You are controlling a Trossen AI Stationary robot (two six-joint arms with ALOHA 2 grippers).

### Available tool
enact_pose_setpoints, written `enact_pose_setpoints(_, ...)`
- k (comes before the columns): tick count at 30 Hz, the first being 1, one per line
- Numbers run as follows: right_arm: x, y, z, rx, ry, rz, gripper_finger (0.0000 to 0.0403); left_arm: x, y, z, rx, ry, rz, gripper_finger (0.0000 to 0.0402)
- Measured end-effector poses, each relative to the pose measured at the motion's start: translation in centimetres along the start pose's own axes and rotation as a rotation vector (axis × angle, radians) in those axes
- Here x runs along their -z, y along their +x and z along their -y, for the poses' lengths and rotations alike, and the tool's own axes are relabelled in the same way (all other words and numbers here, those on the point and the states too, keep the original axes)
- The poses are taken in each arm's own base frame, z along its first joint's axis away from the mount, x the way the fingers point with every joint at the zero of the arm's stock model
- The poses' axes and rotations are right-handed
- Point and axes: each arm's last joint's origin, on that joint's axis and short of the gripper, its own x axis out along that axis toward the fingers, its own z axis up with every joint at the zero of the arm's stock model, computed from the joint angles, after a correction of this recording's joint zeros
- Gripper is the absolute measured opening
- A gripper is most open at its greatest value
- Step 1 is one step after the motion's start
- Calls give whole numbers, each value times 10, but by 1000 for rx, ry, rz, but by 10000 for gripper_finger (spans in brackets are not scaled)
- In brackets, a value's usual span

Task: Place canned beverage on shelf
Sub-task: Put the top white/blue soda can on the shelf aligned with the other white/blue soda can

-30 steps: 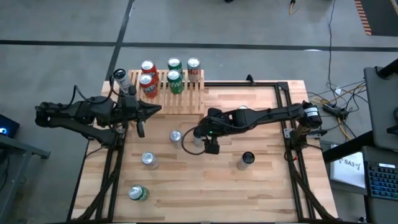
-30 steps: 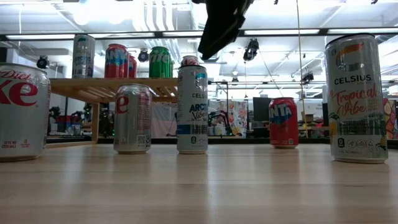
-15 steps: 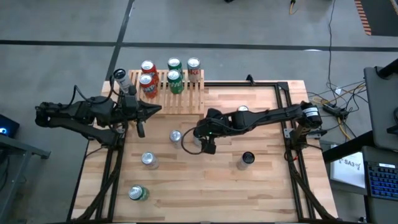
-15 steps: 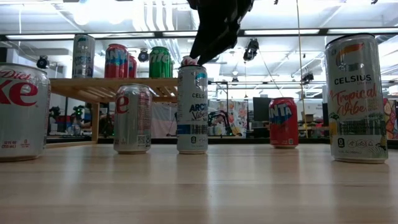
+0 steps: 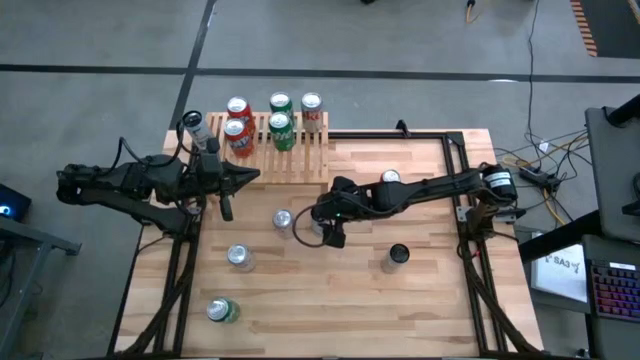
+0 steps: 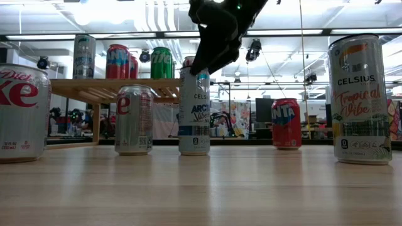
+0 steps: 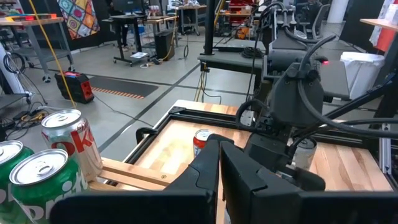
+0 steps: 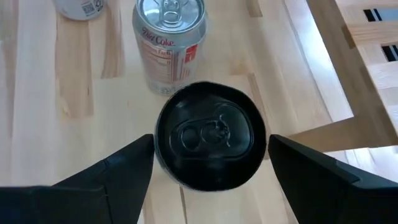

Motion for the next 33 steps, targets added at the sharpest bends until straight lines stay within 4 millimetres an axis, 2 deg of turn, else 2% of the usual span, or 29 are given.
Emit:
enact_pose_setpoints(9, 4, 9, 0, -17, 2, 48, 302, 0, 0, 0, 0, 0, 0, 0)
enact_pose_setpoints(16, 9, 14, 0, -20, 6, 63, 278, 2, 1, 0, 0, 3, -5, 0)
enact_pose_setpoints(24, 9, 15, 0, -20, 3, 64, 237, 3, 1, 0, -1, 5, -11, 0)
enact_pose_setpoints(29, 8, 13, 0, -21, -9, 66, 236, 4, 4, 2, -2, 7, -20, 0)
enact_pose_setpoints(33, 7, 7, 1, -22, -11, 64, 236, 9, 15, 7, -5, 14, -55, 2)
